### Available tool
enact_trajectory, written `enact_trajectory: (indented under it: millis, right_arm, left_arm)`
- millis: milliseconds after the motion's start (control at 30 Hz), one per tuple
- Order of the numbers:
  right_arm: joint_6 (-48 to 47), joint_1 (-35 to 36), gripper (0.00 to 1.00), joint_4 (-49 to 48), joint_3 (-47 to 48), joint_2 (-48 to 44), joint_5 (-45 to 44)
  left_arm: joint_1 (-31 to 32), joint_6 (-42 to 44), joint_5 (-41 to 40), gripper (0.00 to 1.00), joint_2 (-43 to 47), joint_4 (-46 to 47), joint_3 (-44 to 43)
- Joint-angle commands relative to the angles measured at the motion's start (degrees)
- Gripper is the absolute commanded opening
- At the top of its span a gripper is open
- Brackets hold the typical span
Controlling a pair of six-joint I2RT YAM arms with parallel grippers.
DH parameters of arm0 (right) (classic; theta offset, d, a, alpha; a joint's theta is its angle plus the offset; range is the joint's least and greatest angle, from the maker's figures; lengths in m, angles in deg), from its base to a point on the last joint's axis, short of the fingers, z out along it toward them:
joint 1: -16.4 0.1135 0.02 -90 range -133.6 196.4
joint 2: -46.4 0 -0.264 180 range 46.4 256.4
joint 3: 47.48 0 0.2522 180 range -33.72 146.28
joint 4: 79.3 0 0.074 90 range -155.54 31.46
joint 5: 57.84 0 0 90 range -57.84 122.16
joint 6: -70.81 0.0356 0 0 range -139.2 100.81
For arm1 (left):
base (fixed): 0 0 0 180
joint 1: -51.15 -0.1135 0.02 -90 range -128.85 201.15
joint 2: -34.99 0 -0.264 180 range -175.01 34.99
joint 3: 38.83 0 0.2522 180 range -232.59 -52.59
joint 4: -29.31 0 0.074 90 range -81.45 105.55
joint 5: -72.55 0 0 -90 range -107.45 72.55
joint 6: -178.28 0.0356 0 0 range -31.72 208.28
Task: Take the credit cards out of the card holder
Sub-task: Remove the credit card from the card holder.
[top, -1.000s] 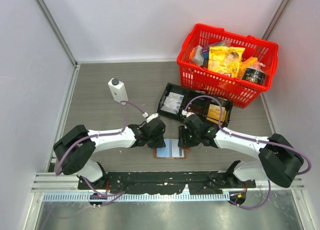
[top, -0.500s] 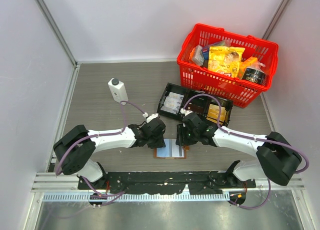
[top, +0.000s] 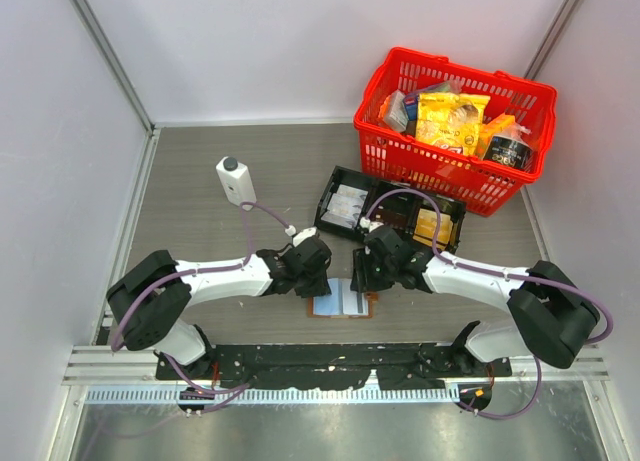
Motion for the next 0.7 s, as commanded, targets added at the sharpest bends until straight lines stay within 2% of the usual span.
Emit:
enact_trajectory:
  millis: [0,233,400,667]
  right_arm:
    - [1.1,-0.2,0.44,-4.6,1.4,-0.1,4.3]
    - [1.7,-0.2,0.42,-6.8,1.9,-1.2,7.4]
    - [1.1,-0.2,0.44,-0.6,3.3,-1.1,-1.6]
    - [1.1,-0.2,0.50,-0.7,3.6,-0.3,-3.6]
  left_arm:
    - [0.2,0.3,-2.0,0.28,-0.6,-5.6,1.9]
    - [0.2,0.3,-2.0,0.28,-0.7,-5.3,1.8]
    - [0.2,0.2,-2.2,0.28,-0.6,-5.4,1.9]
    - [0.2,0.2,-2.3,0.28,-0.6,-5.7,1.7]
